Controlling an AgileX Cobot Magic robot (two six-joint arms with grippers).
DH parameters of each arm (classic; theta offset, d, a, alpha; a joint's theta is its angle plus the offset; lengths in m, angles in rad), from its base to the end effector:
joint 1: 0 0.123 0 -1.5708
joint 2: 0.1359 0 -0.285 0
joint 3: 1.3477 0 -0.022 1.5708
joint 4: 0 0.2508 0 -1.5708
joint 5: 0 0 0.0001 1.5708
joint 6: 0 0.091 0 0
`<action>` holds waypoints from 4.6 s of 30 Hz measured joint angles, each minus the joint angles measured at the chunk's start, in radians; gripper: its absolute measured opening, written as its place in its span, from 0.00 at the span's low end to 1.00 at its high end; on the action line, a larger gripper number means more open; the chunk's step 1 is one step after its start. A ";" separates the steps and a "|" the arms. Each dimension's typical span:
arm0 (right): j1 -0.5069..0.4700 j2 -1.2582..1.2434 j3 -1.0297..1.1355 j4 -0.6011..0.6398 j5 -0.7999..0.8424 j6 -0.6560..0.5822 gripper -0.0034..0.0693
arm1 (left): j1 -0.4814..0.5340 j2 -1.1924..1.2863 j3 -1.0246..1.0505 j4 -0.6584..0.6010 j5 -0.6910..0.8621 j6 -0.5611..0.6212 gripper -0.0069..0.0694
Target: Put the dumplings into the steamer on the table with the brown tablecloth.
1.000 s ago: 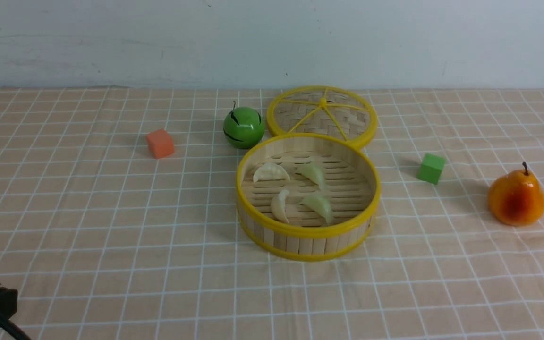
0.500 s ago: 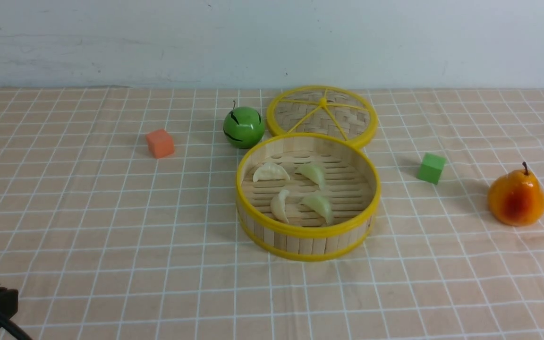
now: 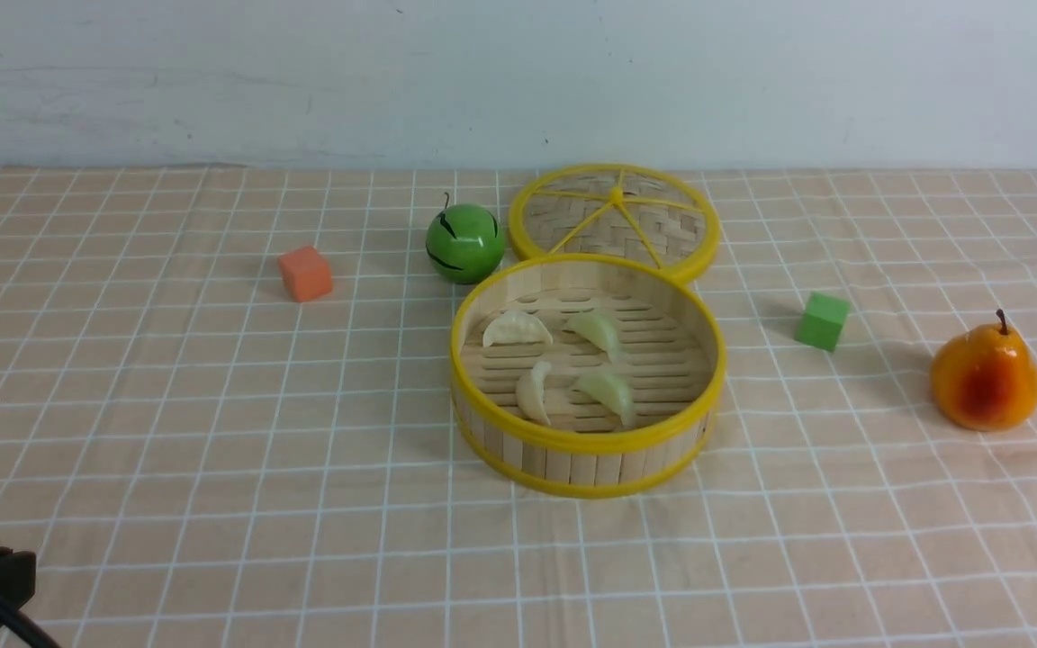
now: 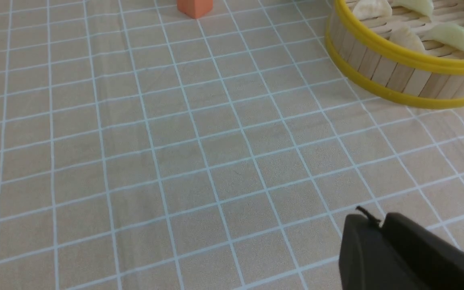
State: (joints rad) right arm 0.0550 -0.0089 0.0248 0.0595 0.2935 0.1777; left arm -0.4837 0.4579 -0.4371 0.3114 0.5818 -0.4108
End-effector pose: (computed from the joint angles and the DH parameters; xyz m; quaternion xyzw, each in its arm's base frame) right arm 0.0545 0.0046 0.1788 0.0647 0.7783 0.0968 0.6170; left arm 0.0882 -0.0290 0.2785 0.1001 0.8504 -0.0899 0.5086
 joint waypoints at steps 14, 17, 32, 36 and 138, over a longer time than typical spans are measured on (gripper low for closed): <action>-0.004 -0.001 -0.012 0.005 0.112 0.000 0.07 | 0.000 0.000 0.000 0.000 0.000 0.000 0.17; -0.004 -0.001 -0.012 0.005 0.112 0.000 0.07 | 0.000 0.000 0.000 0.000 0.000 0.000 0.18; -0.004 -0.001 -0.012 0.005 0.113 -0.001 0.10 | 0.000 -0.029 0.031 0.000 -0.008 0.000 0.20; -0.004 -0.001 -0.012 0.005 0.113 -0.001 0.11 | 0.000 -0.125 0.102 0.000 -0.003 0.000 0.21; -0.004 -0.001 -0.012 0.005 0.113 -0.001 0.27 | 0.399 -0.467 0.468 -0.327 -0.193 0.256 0.09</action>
State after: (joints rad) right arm 0.0507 -0.0101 0.0127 0.0650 0.4062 0.1768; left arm -0.0851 -0.0095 0.0312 -0.0158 0.3883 -0.1545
